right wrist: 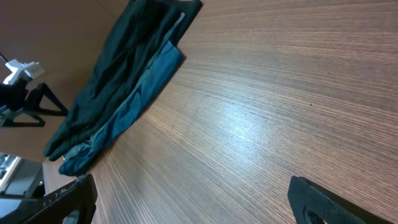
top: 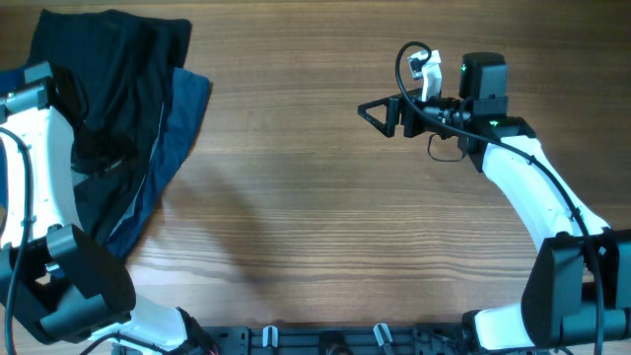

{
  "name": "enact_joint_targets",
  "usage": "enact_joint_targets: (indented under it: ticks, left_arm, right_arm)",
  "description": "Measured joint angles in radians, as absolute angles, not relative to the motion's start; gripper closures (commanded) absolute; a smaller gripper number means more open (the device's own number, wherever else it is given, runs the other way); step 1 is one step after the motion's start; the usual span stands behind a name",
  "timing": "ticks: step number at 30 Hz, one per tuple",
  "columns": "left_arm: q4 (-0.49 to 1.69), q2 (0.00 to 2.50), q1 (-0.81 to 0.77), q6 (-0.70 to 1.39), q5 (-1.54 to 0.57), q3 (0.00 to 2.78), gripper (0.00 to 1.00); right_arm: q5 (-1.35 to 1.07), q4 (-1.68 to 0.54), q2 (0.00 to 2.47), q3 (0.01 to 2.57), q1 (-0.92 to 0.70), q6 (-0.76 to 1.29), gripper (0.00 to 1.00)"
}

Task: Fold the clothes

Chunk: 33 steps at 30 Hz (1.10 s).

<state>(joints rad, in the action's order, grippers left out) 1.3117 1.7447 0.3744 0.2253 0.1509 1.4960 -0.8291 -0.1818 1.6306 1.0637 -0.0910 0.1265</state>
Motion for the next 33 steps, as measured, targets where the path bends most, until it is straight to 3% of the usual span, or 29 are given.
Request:
enact_joint_targets:
  ticks: [10, 13, 19, 20, 24, 29, 33]
  left_arm:
    - [1.184, 1.745, 0.412, 0.177, 0.198, 1.363, 0.06]
    - [1.179, 1.745, 0.447, 0.176, 0.208, 1.343, 0.18]
    - [1.164, 1.745, 0.487, 0.169, 0.215, 1.314, 0.27]
    - [1.153, 1.745, 0.487, 0.169, 0.216, 1.298, 0.31]
    - [1.121, 1.745, 0.487, 0.165, 0.224, 1.270, 0.96]
    - [1.080, 1.745, 0.487, 0.167, 0.231, 1.270, 0.96]
    - [1.107, 1.745, 0.484, 0.175, 0.192, 1.340, 0.96]
  right_arm:
    - [-0.817, -0.171, 1.631, 1.064, -0.091, 0.126, 0.01]
    - [-0.811, -0.155, 1.631, 1.064, -0.091, 0.126, 0.01]
    - [-0.778, -0.140, 1.631, 1.064, -0.091, 0.127, 0.01]
    - [-0.775, -0.133, 1.631, 1.064, -0.091, 0.126, 0.02]
    - [-0.762, -0.106, 1.631, 1.064, -0.091, 0.131, 0.05]
    - [-0.758, -0.081, 1.631, 1.064, -0.091, 0.144, 0.05]
    - [-0.758, -0.077, 1.631, 1.064, -0.091, 0.160, 0.15]
